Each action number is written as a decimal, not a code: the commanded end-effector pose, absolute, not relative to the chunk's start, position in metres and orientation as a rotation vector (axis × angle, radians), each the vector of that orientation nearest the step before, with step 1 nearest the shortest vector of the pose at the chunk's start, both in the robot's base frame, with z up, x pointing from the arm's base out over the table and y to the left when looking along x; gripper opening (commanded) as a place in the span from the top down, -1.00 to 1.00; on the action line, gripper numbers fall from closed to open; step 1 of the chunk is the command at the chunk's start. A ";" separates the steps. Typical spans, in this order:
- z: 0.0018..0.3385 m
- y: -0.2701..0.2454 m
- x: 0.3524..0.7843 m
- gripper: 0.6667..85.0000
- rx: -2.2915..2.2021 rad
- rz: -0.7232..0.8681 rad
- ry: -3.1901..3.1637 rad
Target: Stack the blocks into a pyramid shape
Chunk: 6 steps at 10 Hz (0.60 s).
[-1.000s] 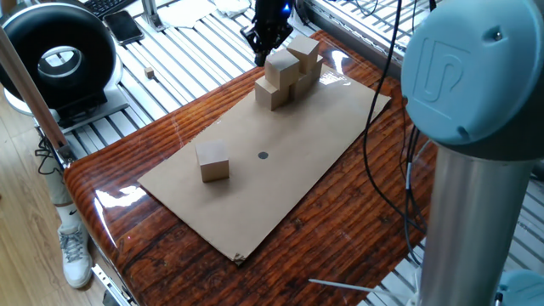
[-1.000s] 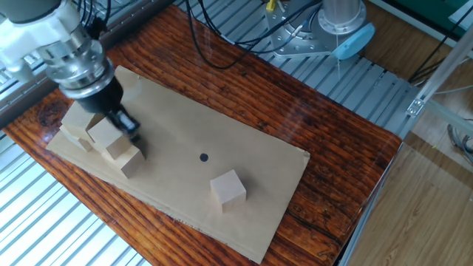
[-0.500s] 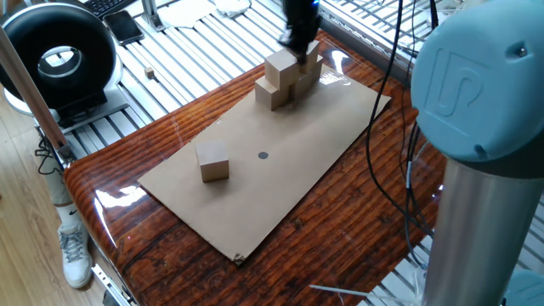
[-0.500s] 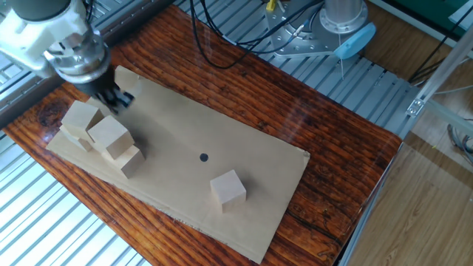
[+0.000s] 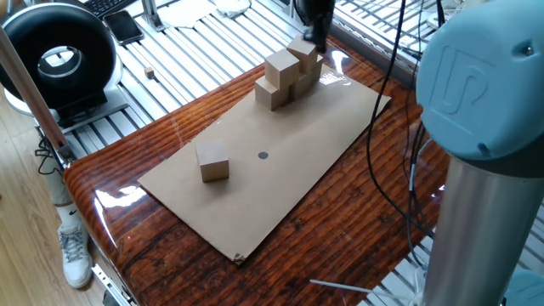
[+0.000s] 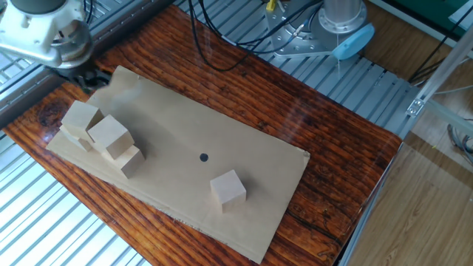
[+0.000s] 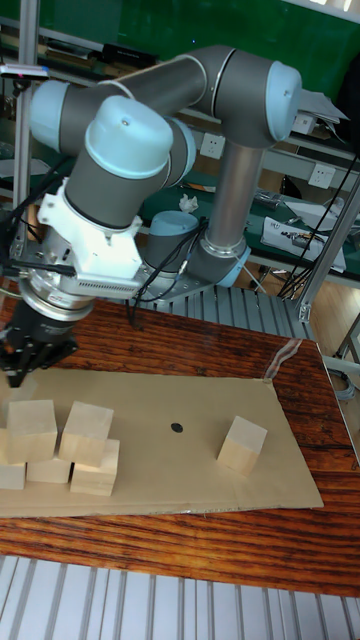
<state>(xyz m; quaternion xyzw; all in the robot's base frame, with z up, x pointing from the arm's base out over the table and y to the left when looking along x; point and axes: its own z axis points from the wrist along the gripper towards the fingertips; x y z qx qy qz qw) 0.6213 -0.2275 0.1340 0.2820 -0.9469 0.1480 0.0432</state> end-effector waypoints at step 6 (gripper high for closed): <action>0.122 -0.240 0.648 0.99 0.964 0.459 -2.975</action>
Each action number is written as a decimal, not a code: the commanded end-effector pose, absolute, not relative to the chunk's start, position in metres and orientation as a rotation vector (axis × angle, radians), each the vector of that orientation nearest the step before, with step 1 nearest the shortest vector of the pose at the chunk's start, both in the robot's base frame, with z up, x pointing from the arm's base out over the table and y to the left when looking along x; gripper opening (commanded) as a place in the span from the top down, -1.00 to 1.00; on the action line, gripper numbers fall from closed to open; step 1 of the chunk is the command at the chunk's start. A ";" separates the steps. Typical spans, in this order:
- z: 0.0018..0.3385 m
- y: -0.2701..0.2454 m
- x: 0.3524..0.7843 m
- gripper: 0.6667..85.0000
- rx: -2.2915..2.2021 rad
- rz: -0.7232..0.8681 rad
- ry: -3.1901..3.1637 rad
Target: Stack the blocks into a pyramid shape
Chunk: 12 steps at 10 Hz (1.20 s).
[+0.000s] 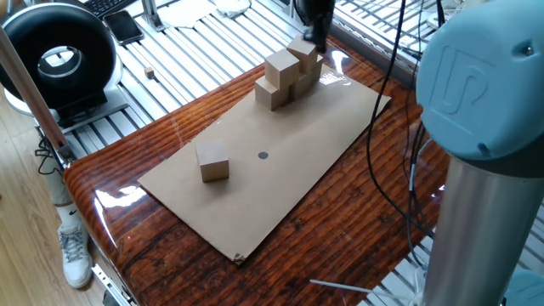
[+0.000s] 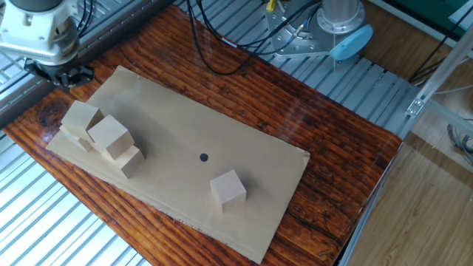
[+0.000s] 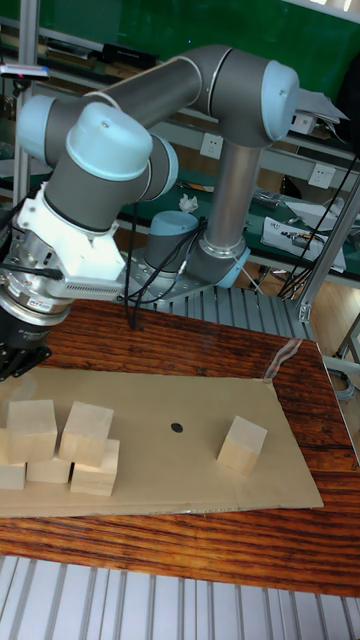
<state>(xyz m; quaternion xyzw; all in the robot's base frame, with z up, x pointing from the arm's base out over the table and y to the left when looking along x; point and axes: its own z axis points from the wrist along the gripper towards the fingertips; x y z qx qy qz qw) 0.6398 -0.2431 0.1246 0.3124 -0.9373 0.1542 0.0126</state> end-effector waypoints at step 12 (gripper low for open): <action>0.107 -0.189 0.639 0.99 0.687 0.128 -3.094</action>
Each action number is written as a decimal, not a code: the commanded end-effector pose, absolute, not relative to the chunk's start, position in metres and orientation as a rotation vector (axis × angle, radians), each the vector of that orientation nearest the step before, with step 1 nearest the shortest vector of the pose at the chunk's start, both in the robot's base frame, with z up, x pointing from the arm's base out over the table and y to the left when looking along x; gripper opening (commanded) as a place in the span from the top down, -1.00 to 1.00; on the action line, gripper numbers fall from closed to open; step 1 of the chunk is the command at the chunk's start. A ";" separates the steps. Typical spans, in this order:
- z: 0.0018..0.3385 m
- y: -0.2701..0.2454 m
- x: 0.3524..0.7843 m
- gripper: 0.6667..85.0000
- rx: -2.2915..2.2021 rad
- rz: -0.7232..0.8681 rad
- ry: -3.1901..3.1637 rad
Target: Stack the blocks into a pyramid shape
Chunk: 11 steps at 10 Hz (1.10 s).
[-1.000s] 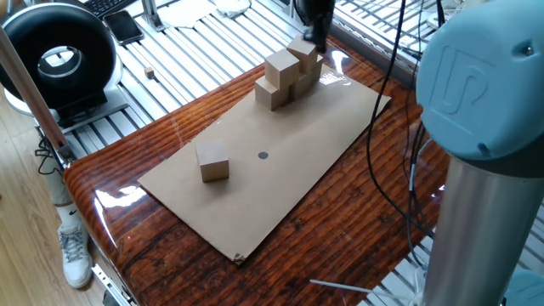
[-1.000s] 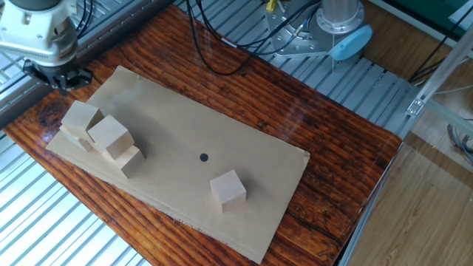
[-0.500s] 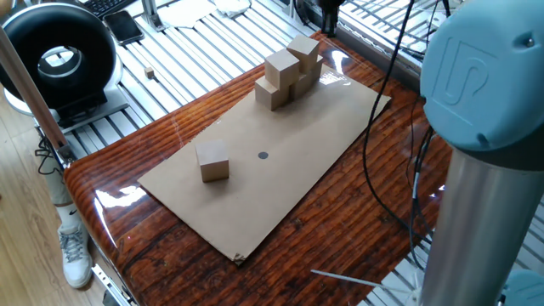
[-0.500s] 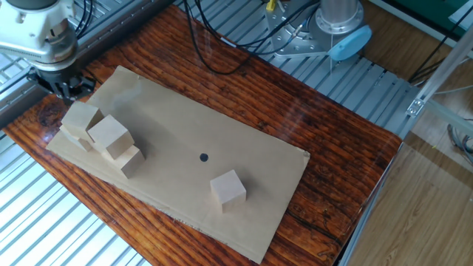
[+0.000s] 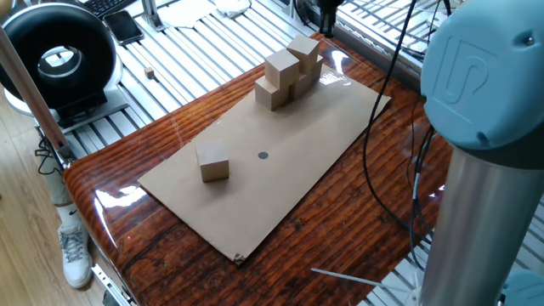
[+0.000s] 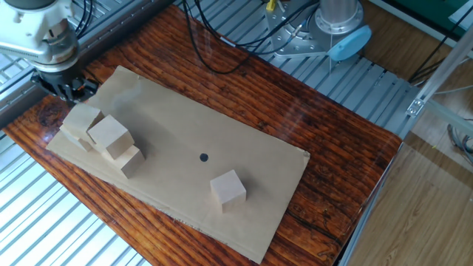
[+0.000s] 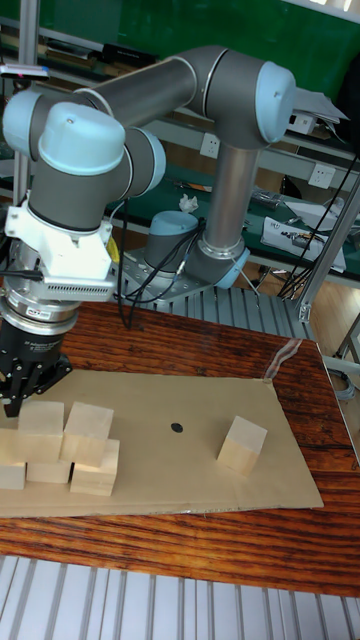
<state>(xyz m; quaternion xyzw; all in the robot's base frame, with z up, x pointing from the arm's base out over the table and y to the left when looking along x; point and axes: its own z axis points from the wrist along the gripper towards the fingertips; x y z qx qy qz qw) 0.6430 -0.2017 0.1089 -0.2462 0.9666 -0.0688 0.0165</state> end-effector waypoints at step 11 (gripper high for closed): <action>0.119 -0.157 0.559 0.99 -0.568 0.192 3.247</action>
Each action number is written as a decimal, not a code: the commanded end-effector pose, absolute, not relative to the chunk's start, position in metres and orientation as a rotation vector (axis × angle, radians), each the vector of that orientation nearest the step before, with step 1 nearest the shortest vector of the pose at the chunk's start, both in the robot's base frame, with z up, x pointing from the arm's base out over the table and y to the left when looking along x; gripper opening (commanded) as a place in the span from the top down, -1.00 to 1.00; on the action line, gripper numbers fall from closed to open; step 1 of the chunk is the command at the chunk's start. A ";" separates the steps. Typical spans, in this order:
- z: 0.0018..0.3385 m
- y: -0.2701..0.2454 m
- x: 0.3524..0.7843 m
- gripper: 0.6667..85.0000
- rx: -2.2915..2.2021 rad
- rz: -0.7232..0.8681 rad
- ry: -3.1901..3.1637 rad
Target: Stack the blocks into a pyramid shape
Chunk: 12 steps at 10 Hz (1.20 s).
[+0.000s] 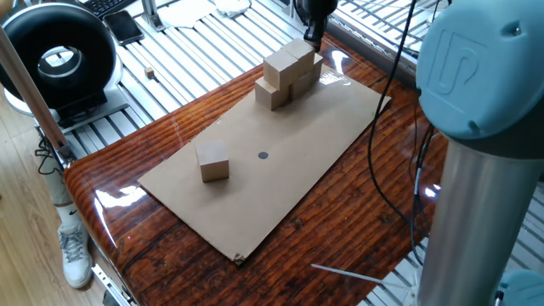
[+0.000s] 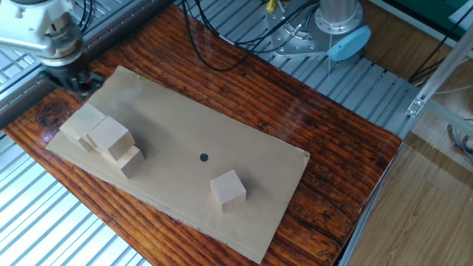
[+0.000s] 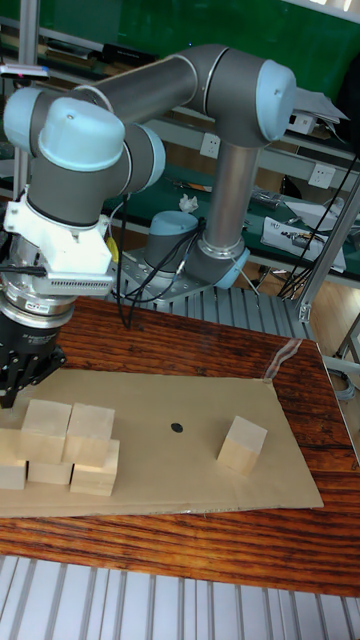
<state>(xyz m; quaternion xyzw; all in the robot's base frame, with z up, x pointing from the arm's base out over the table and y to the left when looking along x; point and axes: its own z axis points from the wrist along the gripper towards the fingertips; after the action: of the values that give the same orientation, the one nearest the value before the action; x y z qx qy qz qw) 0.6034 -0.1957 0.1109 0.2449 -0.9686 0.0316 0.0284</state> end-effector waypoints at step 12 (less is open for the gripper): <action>0.129 0.072 0.656 0.00 -0.397 -0.698 -3.138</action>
<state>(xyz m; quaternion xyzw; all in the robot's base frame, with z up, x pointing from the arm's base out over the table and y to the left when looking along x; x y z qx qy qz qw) 0.6475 0.0341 0.1348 -0.0971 -0.9719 -0.2123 -0.0288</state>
